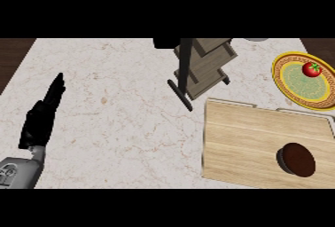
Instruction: Pick the cupcake from the tray and place it in the tiered basket
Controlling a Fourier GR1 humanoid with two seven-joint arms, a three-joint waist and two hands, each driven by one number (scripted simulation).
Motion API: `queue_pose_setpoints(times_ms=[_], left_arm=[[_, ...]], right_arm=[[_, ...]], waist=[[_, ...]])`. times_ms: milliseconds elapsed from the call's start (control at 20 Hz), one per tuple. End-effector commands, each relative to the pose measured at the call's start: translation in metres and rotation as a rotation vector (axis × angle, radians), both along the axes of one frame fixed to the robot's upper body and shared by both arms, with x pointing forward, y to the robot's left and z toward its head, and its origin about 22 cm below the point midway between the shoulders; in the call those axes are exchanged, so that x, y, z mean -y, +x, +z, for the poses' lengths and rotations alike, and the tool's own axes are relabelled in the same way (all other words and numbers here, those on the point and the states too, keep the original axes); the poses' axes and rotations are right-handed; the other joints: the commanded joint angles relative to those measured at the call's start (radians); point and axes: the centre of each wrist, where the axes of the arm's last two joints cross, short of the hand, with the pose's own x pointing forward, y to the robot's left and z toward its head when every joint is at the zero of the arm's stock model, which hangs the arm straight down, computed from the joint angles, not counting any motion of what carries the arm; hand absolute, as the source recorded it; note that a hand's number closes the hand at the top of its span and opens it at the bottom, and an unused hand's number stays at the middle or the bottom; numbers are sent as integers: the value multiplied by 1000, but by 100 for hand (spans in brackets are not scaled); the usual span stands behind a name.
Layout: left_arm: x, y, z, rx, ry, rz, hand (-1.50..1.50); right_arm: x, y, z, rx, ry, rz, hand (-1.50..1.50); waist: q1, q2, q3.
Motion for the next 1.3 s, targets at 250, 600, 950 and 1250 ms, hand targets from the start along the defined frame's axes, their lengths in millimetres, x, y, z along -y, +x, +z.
queue_pose_setpoints(times_ms=[250,600,950,1250], left_arm=[[1,2,-12,-8,-17,6,0],[0,-11,13,-4,-6,2,0],[18,8,-1,-2,-2,7,0],[-1,-7,-19,6,-11,0,0]], right_arm=[[-22,-5,-28,-122,-88,16,-150],[-30,-16,-51,-123,-128,52,-150],[-47,-17,-47,-86,-217,65,-150],[-50,-16,-57,-97,-239,72,-150]], waist=[[-13,-1,0],[-9,-3,1],[-12,-2,0],[-9,-1,0]])
